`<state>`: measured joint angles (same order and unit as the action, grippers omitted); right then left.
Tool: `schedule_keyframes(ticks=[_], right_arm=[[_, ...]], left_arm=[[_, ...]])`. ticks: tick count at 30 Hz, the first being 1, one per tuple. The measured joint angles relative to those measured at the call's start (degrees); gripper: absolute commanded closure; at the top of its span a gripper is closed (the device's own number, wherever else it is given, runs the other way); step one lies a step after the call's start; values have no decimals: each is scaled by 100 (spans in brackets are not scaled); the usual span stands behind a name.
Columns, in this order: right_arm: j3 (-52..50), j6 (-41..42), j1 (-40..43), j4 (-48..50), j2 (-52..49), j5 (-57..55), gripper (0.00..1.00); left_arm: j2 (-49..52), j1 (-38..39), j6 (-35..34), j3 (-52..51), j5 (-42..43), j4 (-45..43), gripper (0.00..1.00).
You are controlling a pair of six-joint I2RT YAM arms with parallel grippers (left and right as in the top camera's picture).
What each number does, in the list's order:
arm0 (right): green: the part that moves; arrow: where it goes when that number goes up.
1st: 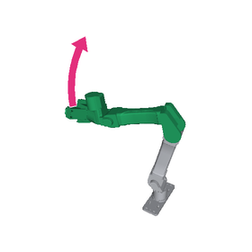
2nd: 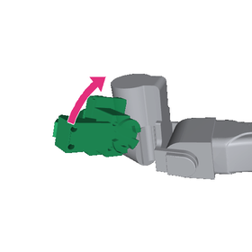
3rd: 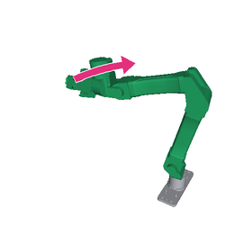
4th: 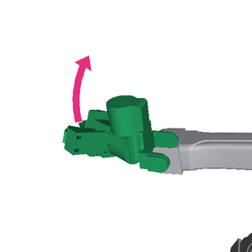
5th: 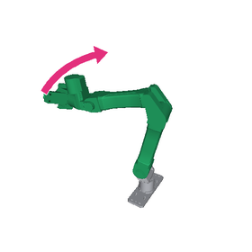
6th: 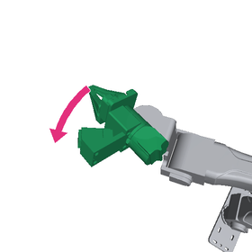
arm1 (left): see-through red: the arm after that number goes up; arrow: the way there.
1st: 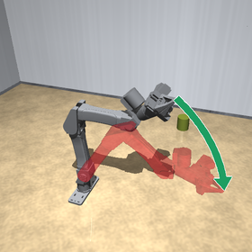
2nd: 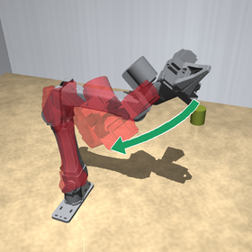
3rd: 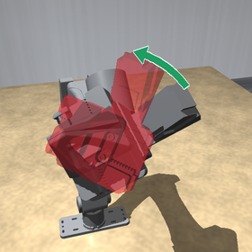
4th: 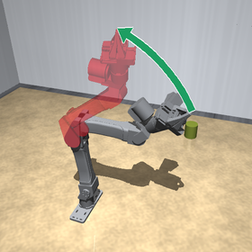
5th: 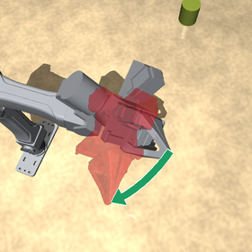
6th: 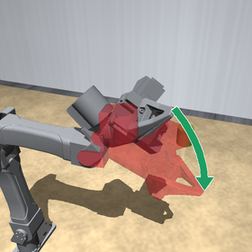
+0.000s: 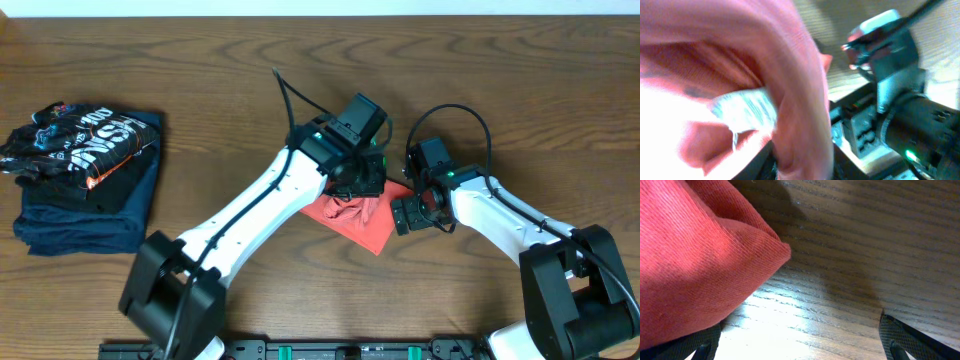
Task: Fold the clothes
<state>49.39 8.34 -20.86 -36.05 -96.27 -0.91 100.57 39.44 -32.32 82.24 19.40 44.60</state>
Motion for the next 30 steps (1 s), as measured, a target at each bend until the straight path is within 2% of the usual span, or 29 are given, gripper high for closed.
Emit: schedule_keyframes(ticks=[2, 3, 10, 14, 19, 21, 22, 23, 25, 27, 30], right_arm=[[0, 0, 0, -22, 2, 0, 1], [0, 0, 0, -37, 2, 0, 1], [33, 35, 0, -627, 105, -57, 1], [262, 118, 11, -1104, 435, -232, 1], [1049, 192, 155, -1429, 1255, -286, 4], [1344, 116, 214, -1331, 1606, -131, 12], [1436, 50, 232, -1220, 1742, 22, 28], [1523, -55, 238, -1073, 1884, 258, 51], [1615, -146, 238, -767, 2039, 846, 76], [1641, -221, 238, -494, 2052, 1547, 81], [1639, -280, 238, -210, 1867, 2682, 80]], left_arm=[[-245, -72, 208, 0, 15, 20, 45], [-404, -116, 282, 0, 26, 33, 43], [-1775, -717, 713, 57, -98, 254, 42], [-2090, -1274, 800, 98, -387, 363, 43], [-1971, -1980, 839, 105, -605, 474, 43], [-1832, -2140, 841, 105, -636, 483, 43], [-1725, -2181, 841, 105, -651, 485, 43], [-1620, -2199, 841, 105, -647, 483, 43], [-1368, -2199, 841, 105, -629, 479, 43], [-1071, -2188, 841, 105, -619, 472, 43], [-621, -2175, 841, 105, -570, 468, 44]])
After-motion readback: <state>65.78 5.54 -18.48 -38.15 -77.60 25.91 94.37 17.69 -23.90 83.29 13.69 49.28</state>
